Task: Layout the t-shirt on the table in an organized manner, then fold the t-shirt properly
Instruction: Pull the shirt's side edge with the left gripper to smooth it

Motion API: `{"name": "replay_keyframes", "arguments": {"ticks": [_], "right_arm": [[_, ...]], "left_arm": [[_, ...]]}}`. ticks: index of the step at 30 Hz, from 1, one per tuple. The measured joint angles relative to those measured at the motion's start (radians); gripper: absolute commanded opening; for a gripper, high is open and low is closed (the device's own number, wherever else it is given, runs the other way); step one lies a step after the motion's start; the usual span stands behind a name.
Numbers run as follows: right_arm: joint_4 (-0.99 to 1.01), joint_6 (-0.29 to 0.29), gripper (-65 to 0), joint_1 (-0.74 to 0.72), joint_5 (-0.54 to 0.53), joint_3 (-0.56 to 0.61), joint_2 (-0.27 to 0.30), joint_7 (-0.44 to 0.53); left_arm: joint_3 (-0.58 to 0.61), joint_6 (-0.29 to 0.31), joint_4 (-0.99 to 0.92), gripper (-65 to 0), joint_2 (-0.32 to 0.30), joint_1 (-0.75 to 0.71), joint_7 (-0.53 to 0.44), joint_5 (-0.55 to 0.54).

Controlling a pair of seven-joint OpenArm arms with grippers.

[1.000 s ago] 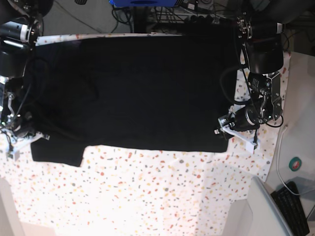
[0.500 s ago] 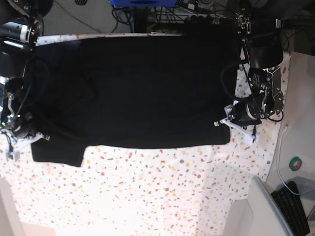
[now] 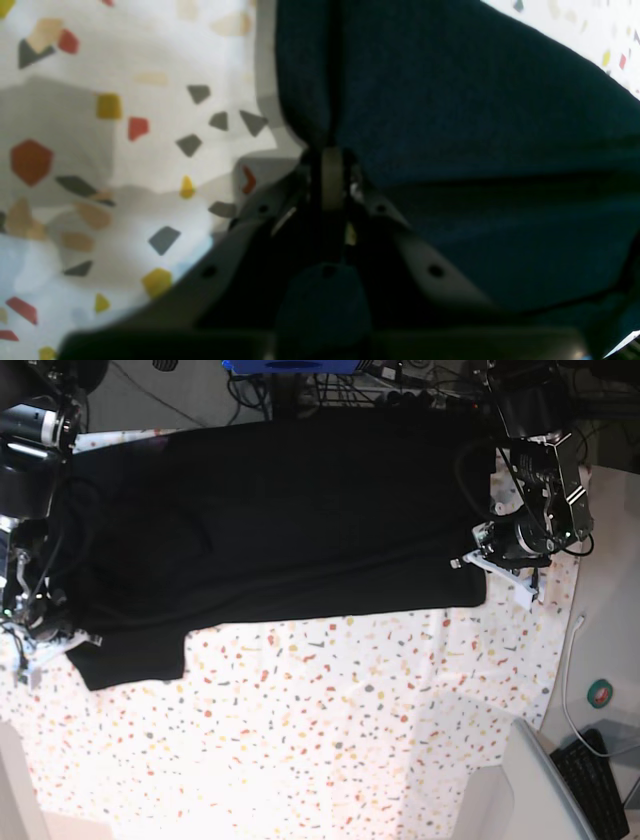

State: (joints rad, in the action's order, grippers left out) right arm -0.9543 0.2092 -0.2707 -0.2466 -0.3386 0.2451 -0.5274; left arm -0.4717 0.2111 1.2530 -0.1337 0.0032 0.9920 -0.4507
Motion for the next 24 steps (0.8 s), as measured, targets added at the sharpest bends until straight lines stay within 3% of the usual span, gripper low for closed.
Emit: {"name": "replay_keyframes", "arguments": {"ticks": [4, 8, 11, 17, 21, 24], "right_arm": [[0.000, 0.000, -65.0, 0.000, 0.000, 0.000, 0.001, 0.000], [0.000, 0.000, -65.0, 0.000, 0.000, 0.000, 0.000, 0.000], [0.000, 0.000, -65.0, 0.000, 0.000, 0.000, 0.001, 0.000], [0.000, 0.000, -65.0, 0.000, 0.000, 0.000, 0.003, -0.001], [0.000, 0.000, -65.0, 0.000, 0.001, 0.000, 0.000, 0.001], [0.000, 0.000, -65.0, 0.000, 0.002, 0.000, 0.000, 0.000]], "left_arm": [[0.000, 0.000, 0.006, -64.8, -0.002, -0.006, 0.002, 0.000], [0.000, 0.000, 0.008, -43.4, -0.005, -0.006, 0.003, -0.004], [0.000, -0.001, 0.026, -36.0, -0.004, -0.003, 0.006, 0.000], [-0.084, -0.001, 0.138, -34.4, -0.009, 0.014, 0.005, 0.008], [-0.085, -0.001, 0.059, -34.4, -0.009, 0.088, 0.010, 0.033], [-0.079, 0.000, -0.053, -34.4, -0.011, 0.169, 0.003, 0.113]]}}
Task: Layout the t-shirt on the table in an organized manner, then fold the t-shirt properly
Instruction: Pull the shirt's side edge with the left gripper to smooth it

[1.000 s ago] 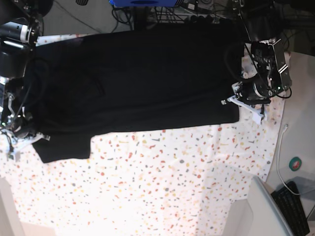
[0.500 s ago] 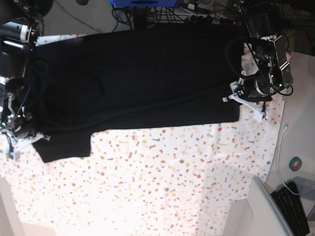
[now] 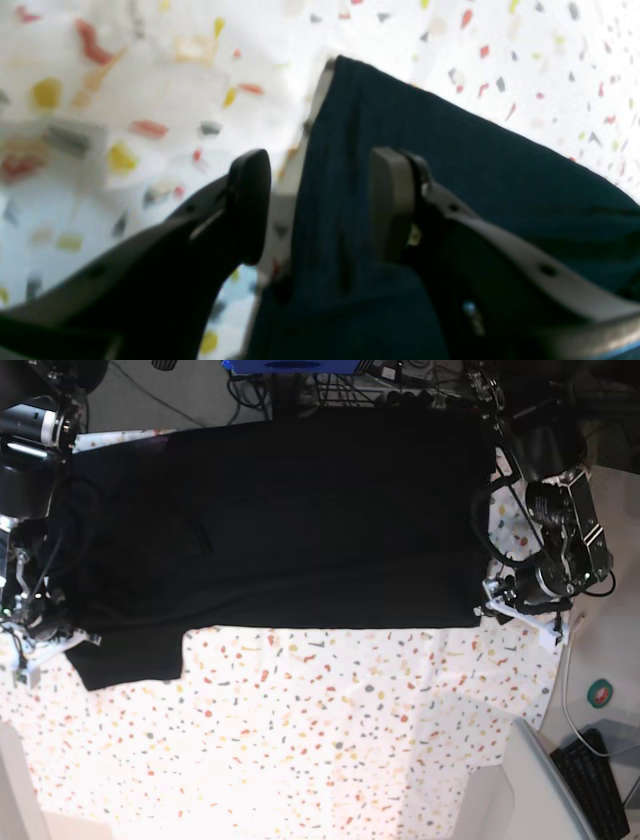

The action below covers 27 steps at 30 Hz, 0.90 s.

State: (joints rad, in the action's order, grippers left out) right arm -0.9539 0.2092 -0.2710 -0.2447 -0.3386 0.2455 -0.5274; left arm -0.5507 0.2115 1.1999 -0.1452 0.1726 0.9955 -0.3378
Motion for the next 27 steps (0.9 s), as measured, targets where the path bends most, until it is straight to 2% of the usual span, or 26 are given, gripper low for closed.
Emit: {"name": "replay_keyframes", "arguments": {"ticks": [2, 6, 13, 18, 27], "right_arm": [[0.000, 0.000, -65.0, -0.001, -0.001, 0.000, -0.002, 0.001], [0.000, 0.000, -65.0, 0.000, 0.002, 0.000, -0.002, -0.001], [0.000, 0.000, -65.0, -0.001, -0.001, 0.000, -0.002, -0.001], [0.000, 0.000, -65.0, -0.001, -0.002, 0.000, -0.002, 0.001], [0.000, 0.000, -65.0, 0.000, -0.002, 0.000, -0.001, 0.000]], "left_arm": [[-0.002, 0.003, -0.063, -34.4, -0.001, 0.046, -0.041, 0.050], [-0.002, 0.001, -0.169, -34.4, -0.008, 0.105, -0.129, 0.068], [-0.002, -0.001, -0.377, -34.4, -0.010, 0.200, -0.214, 0.068], [0.134, -0.001, -0.481, -34.9, -0.030, 0.239, -0.326, 0.060], [0.161, 0.000, -0.502, -35.1, -0.035, 0.237, -0.350, 0.046]]}}
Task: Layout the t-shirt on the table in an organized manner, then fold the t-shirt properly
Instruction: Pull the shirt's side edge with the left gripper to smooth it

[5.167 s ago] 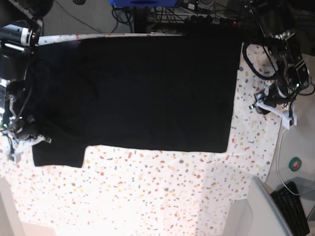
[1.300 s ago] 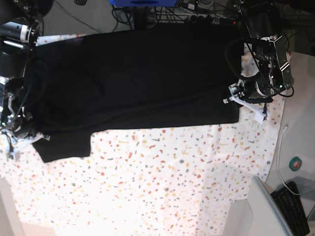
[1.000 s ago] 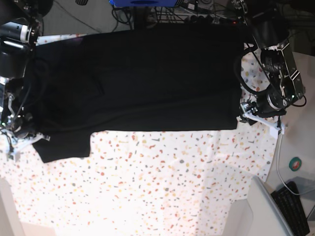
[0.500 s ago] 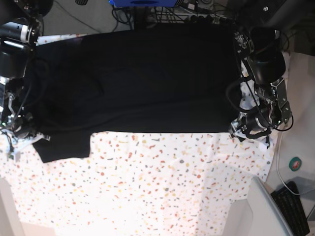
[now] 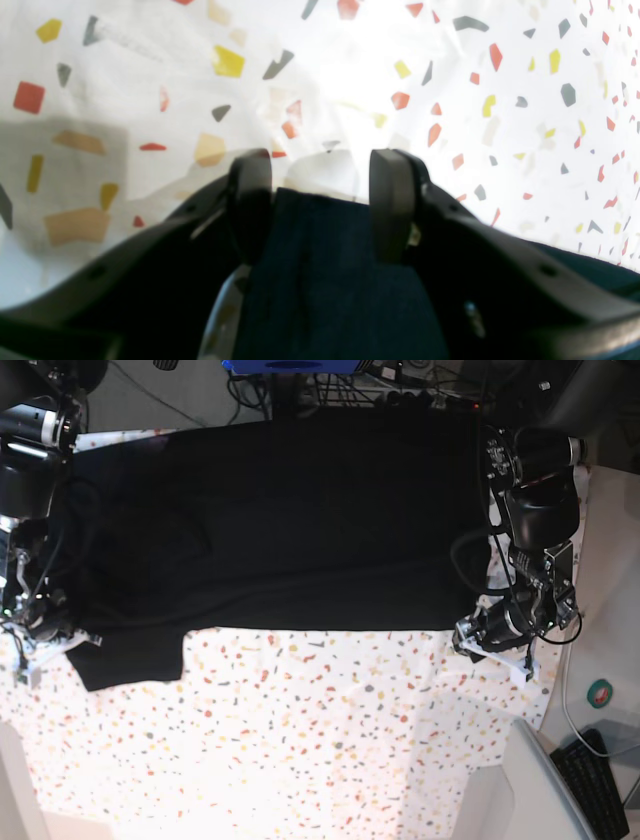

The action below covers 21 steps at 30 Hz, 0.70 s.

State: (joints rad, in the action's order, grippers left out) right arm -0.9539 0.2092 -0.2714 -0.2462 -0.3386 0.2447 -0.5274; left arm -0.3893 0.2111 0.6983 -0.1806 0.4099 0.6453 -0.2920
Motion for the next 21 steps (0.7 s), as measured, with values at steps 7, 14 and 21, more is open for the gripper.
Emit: {"name": "replay_keyframes", "arguments": {"ticks": [7, 14, 21], "right_arm": [[0.000, 0.000, -65.0, 0.000, 0.000, 0.000, -0.002, 0.000], [0.000, 0.000, -65.0, -0.001, 0.000, 0.000, -0.002, 0.002], [0.000, 0.000, -65.0, 0.000, 0.000, 0.000, -0.002, 0.002]], "left_arm": [[0.004, 0.026, -0.001, -35.2, -0.030, -0.018, -0.004, -0.027], [0.005, 0.036, 0.112, -35.2, -0.034, -0.117, -0.010, -0.033], [0.008, 0.029, 0.153, -35.2, -0.033, -0.150, 0.005, -0.028]]}}
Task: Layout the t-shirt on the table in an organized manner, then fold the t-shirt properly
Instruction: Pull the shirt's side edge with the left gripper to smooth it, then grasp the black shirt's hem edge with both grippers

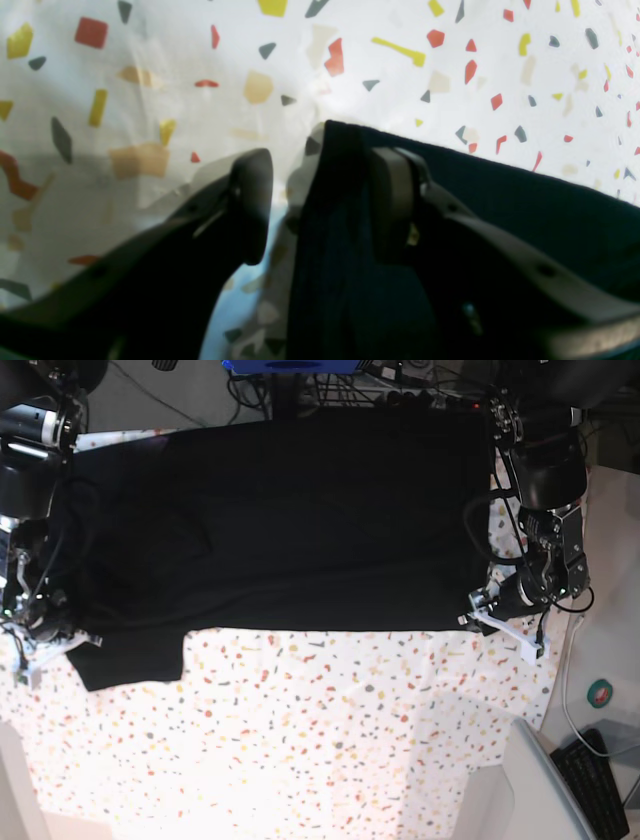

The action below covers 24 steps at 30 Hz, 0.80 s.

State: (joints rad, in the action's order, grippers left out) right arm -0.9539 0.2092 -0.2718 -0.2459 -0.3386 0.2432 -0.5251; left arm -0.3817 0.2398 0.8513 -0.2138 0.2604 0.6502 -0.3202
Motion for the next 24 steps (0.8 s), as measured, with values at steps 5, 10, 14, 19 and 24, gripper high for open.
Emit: {"name": "replay_keyframes", "arguments": {"ticks": [5, 10, 14, 19, 24], "right_arm": [[0.000, 0.000, -65.0, 0.000, 0.000, 0.000, 0.000, 0.000], [0.000, 0.000, -65.0, 0.000, 0.000, 0.000, 0.000, 0.000], [0.000, 0.000, -65.0, 0.000, 0.000, 0.000, 0.000, 0.000], [0.000, 0.000, -65.0, 0.000, 0.000, 0.000, 0.000, 0.000], [0.000, 0.000, -65.0, 0.000, 0.000, 0.000, 0.000, 0.000]], "left_arm": [[0.004, -0.003, -0.007, -35.2, 0.003, 0.017, 0.015, 0.004], [0.004, -0.018, -0.008, -35.2, 0.023, 0.028, 0.008, 0.030], [0.004, -0.031, -0.009, -35.2, 0.045, 0.036, -0.015, 0.043], [0.004, -0.030, -0.009, -35.5, 0.047, 0.035, -0.019, 0.043], [0.004, -0.029, -0.010, -49.4, 0.048, 0.035, -0.019, 0.043]]}}
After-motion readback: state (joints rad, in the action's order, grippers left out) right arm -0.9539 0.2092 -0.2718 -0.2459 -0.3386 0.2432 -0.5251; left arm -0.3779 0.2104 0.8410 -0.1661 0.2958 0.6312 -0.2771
